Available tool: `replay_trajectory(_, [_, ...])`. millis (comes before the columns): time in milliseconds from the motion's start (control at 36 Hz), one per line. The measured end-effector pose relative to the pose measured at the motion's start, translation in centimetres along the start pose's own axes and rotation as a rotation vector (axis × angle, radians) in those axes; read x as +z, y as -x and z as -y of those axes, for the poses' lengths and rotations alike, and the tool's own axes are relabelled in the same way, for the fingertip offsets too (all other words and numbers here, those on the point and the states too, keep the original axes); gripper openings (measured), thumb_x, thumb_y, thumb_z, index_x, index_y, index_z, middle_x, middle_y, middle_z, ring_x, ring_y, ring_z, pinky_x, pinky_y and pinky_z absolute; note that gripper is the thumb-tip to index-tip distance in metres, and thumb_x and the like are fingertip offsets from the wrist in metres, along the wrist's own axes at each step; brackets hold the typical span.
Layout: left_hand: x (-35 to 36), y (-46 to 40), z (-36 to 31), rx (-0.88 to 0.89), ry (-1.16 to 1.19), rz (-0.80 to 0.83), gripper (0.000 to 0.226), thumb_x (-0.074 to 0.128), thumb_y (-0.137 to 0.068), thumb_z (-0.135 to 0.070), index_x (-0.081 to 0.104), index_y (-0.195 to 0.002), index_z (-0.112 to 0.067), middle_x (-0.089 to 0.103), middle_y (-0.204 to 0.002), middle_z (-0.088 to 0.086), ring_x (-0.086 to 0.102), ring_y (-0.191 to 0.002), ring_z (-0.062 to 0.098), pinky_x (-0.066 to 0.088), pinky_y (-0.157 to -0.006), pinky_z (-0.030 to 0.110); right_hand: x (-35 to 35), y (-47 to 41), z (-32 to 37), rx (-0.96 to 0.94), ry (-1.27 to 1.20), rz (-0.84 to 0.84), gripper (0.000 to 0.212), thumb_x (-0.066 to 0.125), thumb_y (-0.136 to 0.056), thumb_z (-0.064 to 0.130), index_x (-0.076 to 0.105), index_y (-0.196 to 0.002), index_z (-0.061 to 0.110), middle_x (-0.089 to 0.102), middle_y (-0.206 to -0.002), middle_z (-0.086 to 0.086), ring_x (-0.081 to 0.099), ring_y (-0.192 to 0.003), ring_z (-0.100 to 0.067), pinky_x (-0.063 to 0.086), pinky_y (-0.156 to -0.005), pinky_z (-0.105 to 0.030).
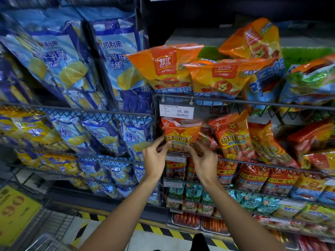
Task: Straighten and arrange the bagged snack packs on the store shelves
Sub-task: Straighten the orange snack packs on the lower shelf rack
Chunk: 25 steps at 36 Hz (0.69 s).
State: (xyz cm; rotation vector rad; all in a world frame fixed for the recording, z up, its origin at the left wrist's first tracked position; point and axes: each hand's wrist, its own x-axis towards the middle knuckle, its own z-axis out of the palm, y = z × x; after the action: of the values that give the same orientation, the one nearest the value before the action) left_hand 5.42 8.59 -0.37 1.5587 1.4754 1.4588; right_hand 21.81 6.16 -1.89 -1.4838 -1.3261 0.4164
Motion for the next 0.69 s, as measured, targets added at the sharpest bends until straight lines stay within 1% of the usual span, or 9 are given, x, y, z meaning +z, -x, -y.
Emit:
replay_trajectory(56, [0.0,0.1,0.3,0.060,-0.072,-0.025,0.044,0.075,-0.090,-0.033,0.070,-0.128,-0.013,0.075,-0.114,0.001,0.072,-0.094,0.020,0.057,-0.079,0.031,-0.2,0.1,0.0,0.012,-0.011,-0.005,0.032,0.068,-0.096,0.043,0.076,-0.116,0.020,0.073,-0.108,0.016,0.066,-0.092,0.009,0.045,-0.084,-0.003])
replay_trajectory(139, [0.0,0.4,0.7,0.168,-0.097,-0.124,0.036,0.073,-0.090,-0.034,0.074,-0.121,-0.017,0.066,-0.114,-0.013,0.059,-0.112,-0.001,0.053,-0.096,0.028,0.0,0.0,0.0,0.035,-0.018,-0.067,0.037,0.070,-0.093,0.046,0.076,-0.113,0.016,0.073,-0.106,0.013,0.067,-0.095,0.005,0.046,-0.087,-0.005])
replay_trajectory(194, [0.0,0.3,0.8,0.146,-0.079,-0.143,0.028,0.072,-0.091,-0.032,0.074,-0.117,-0.021,0.066,-0.111,-0.012,0.059,-0.107,0.000,0.053,-0.094,0.028,0.4,-0.2,0.4,0.063,-0.037,-0.095,0.038,0.073,-0.090,0.047,0.077,-0.110,0.015,0.073,-0.100,0.013,0.068,-0.091,0.002,0.045,-0.082,-0.002])
replay_trajectory(278, [0.0,-0.3,0.9,0.063,-0.049,-0.144,0.020,0.073,-0.092,-0.032,0.073,-0.111,-0.028,0.066,-0.108,-0.008,0.063,-0.098,0.011,0.056,-0.088,0.038,0.9,-0.6,1.0,0.083,-0.025,-0.096,0.043,0.072,-0.090,0.050,0.078,-0.109,0.012,0.076,-0.099,0.010,0.065,-0.084,0.009,0.043,-0.078,0.001])
replay_trajectory(389, [-0.1,-0.6,1.2,0.069,-0.031,-0.145,0.018,0.075,-0.092,-0.028,0.075,-0.109,-0.022,0.071,-0.103,-0.008,0.067,-0.096,0.014,0.058,-0.086,0.043,0.7,-0.8,1.0,0.060,0.018,-0.052,0.050,0.068,-0.090,0.055,0.078,-0.111,0.011,0.078,-0.102,0.004,0.070,-0.088,-0.001,0.045,-0.079,-0.001])
replay_trajectory(444, [0.0,-0.3,1.3,0.074,-0.006,-0.149,0.015,0.076,-0.092,-0.025,0.074,-0.106,-0.024,0.071,-0.100,-0.009,0.068,-0.094,0.011,0.059,-0.084,0.042,-0.2,-0.7,0.8,0.047,0.034,0.001,0.047,0.069,-0.091,0.053,0.077,-0.114,0.012,0.078,-0.106,0.005,0.070,-0.092,0.000,0.047,-0.081,-0.003])
replay_trajectory(528, [0.2,0.5,1.3,0.100,0.017,-0.150,0.013,0.073,-0.094,-0.022,0.071,-0.106,-0.027,0.070,-0.099,-0.012,0.067,-0.094,0.006,0.058,-0.084,0.036,-2.5,-0.4,0.1,-0.027,0.056,-0.011,0.032,0.071,-0.094,0.039,0.076,-0.118,0.018,0.074,-0.113,0.012,0.069,-0.100,0.001,0.056,-0.091,-0.020])
replay_trajectory(639, [0.4,1.8,0.9,0.188,0.029,-0.154,0.012,0.070,-0.095,-0.019,0.069,-0.105,-0.014,0.067,-0.100,-0.002,0.064,-0.097,0.008,0.055,-0.086,0.032,-6.0,-0.4,-1.2,-0.149,0.131,-0.112,0.028,0.070,-0.097,0.022,0.070,-0.126,0.021,0.067,-0.124,0.011,0.058,-0.120,-0.006,0.049,-0.103,-0.030])
replay_trajectory(694, [0.8,2.5,0.7,0.271,-0.007,-0.125,0.013,0.070,-0.095,-0.015,0.069,-0.105,-0.009,0.065,-0.103,-0.001,0.063,-0.102,0.008,0.053,-0.090,0.029,-7.2,-0.7,-1.9,-0.183,0.184,-0.145,0.033,0.070,-0.097,0.020,0.067,-0.130,0.021,0.064,-0.131,0.006,0.052,-0.127,-0.010,0.042,-0.109,-0.027])
